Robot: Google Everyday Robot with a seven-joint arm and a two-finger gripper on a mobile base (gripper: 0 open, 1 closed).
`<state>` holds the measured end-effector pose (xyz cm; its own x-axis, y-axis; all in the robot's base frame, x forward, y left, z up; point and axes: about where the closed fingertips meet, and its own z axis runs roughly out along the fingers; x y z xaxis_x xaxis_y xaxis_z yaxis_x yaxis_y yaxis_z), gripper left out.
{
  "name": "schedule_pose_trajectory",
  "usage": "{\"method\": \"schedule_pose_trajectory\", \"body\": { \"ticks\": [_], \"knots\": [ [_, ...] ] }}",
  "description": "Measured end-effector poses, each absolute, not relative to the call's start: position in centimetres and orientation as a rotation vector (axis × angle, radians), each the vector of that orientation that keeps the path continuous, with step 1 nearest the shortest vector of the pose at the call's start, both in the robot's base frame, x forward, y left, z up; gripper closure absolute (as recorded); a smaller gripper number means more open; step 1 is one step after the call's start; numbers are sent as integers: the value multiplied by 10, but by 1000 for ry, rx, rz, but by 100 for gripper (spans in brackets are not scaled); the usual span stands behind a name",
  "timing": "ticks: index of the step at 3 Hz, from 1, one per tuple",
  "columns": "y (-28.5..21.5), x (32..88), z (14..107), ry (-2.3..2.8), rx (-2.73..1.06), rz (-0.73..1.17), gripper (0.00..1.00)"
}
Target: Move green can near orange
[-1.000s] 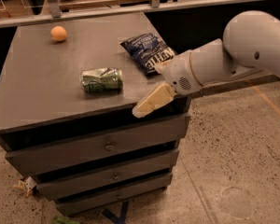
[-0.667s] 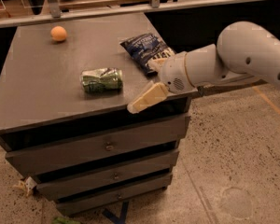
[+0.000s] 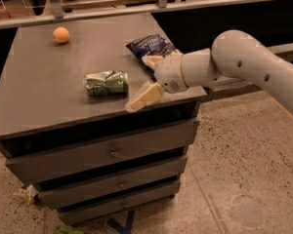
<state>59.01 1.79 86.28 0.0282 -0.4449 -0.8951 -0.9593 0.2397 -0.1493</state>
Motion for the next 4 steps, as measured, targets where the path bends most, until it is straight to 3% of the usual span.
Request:
{"method": "schedule_pose_trajectory", "body": {
  "ticks": [3, 4],
  "knots": [
    [49, 624, 850, 1489, -1392, 732, 0],
    [57, 627, 847, 1479, -1420, 761, 16]
  ]
}}
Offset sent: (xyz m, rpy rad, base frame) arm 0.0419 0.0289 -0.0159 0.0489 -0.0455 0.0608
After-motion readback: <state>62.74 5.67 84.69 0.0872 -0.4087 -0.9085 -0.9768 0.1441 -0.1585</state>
